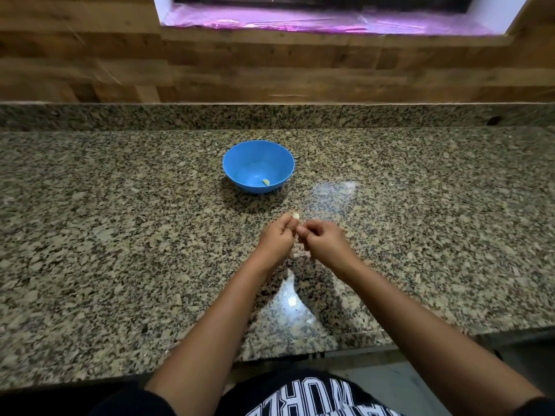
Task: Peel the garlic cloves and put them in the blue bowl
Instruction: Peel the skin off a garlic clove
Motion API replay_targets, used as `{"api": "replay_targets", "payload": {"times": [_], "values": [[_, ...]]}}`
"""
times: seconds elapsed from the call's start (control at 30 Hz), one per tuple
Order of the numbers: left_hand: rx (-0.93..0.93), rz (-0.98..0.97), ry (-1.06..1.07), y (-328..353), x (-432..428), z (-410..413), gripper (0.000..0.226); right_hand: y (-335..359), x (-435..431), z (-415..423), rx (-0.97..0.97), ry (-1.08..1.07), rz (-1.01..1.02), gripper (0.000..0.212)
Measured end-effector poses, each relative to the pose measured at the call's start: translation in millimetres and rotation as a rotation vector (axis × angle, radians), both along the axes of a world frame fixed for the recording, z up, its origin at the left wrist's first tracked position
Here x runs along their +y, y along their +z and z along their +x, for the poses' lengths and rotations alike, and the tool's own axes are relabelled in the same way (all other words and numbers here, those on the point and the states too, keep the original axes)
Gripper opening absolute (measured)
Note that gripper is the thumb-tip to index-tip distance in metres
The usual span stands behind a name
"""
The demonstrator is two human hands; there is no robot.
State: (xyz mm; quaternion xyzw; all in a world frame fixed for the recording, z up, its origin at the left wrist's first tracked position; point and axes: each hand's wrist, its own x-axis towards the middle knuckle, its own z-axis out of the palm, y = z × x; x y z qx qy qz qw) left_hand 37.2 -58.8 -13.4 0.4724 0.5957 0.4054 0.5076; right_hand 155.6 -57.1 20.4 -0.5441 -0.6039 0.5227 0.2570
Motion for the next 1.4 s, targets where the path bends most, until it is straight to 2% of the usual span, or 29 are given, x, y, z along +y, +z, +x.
{"api": "replay_targets", "payload": {"times": [0.07, 0.13, 0.17, 0.2, 0.3, 0.33, 0.37, 0.43, 0.5, 0.57, 0.63, 0.77, 0.87, 1.0, 1.13, 1.2, 1.27, 1.4], "values": [[-0.029, -0.071, -0.018, 1, -1, 2, 0.023, -11, 1, 5, -0.349, 0.081, 0.438, 0.014], [-0.124, -0.126, -0.005, 4, -4, 2, 0.021, -18, 3, 6, -0.499, 0.147, 0.692, 0.014], [-0.154, -0.123, 0.000, 4, -6, 2, 0.021, -21, 3, 6, -0.482, 0.150, 0.673, 0.014], [-0.152, -0.098, 0.001, 1, -6, 1, 0.021, -19, 4, 5, -0.366, 0.113, 0.505, 0.015], [-0.086, -0.014, -0.033, -1, -7, -2, 0.026, -5, 3, 1, 0.230, -0.002, -0.265, 0.025], [-0.078, -0.002, -0.040, -1, -7, -3, 0.027, -3, 4, 2, 0.338, -0.015, -0.394, 0.027], [-0.085, -0.003, -0.042, -1, -6, -3, 0.027, -3, 5, 2, 0.376, -0.014, -0.440, 0.028], [-0.161, -0.068, -0.034, 0, -7, -4, 0.027, -3, 5, 2, 0.295, 0.019, -0.358, 0.026], [-0.207, -0.114, -0.065, 1, -6, -6, 0.025, -3, 4, 2, 0.095, 0.047, -0.188, 0.020], [-0.112, -0.111, -0.118, 0, -5, -11, 0.024, -1, 6, 4, -0.048, 0.074, -0.103, 0.017], [-0.074, -0.115, -0.121, 1, -7, -13, 0.024, 1, 9, 7, -0.122, 0.110, -0.066, 0.015], [-0.223, -0.133, -0.077, 3, -7, -13, 0.017, 2, 9, 12, -0.211, 0.147, 0.019, 0.015], [-0.293, -0.122, -0.034, 6, -4, -15, 0.005, 2, 10, 16, -0.137, 0.140, -0.020, 0.015], [-0.382, -0.123, 0.009, 5, -5, -14, 0.005, 2, 14, 22, 0.088, 0.133, -0.219, 0.015], [-0.653, -0.189, 0.117, 7, -8, -12, 0.009, 2, 17, 26, 0.217, 0.110, -0.300, 0.014], [-0.713, -0.200, 0.151, 8, -7, -10, 0.010, 1, 16, 23, 0.238, 0.061, -0.294, 0.014], [-0.683, -0.158, 0.163, 9, -7, -8, 0.011, -1, 15, 18, 0.273, -0.010, -0.321, 0.015], [-0.494, -0.066, 0.134, 8, -5, -7, 0.015, 1, 15, 14, 0.337, -0.072, -0.436, 0.019]]}}
